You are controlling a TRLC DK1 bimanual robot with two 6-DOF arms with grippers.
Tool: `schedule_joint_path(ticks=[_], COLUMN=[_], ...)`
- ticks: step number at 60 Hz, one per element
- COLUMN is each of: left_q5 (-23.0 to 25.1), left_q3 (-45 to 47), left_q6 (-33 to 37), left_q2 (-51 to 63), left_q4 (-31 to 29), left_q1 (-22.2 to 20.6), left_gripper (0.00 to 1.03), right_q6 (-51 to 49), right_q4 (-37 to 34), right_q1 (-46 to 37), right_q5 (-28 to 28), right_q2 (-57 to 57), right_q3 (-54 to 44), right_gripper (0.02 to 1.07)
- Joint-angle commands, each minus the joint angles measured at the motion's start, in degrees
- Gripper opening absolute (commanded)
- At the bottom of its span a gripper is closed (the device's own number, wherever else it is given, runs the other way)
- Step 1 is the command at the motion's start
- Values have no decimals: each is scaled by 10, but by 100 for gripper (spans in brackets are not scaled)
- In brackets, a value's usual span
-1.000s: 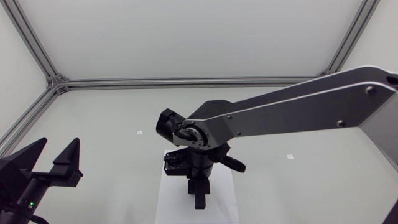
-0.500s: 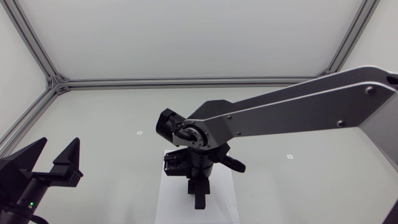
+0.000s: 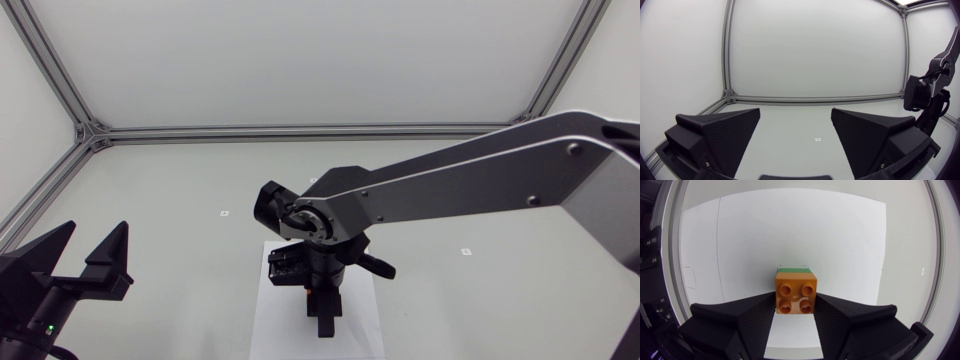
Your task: Pick up the orange 2x2 brick with the right arm and stack it on top of the green 2x2 brick in the center
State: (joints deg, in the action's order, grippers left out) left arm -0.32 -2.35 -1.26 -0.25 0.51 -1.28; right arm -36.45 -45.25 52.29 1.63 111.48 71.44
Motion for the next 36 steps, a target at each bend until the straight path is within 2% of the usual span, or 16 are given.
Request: schedule_joint_path(ticks=[1, 8, 36], left_q5=[2, 2, 2], left_q3=[23, 23, 23], left_q6=[7, 7, 7], left_q2=[-5, -5, -5], left_q4=[-9, -9, -9], left_q1=[2, 2, 2], left_gripper=[99, 99, 99], right_q6=[1, 5, 6], right_q4=[-12, -11, -7], right_q1=[-3, -1, 2], right_q5=[4, 4, 0], right_q2=[22, 22, 1], right_q3=[-17, -17, -5], right_gripper=[65, 71, 71])
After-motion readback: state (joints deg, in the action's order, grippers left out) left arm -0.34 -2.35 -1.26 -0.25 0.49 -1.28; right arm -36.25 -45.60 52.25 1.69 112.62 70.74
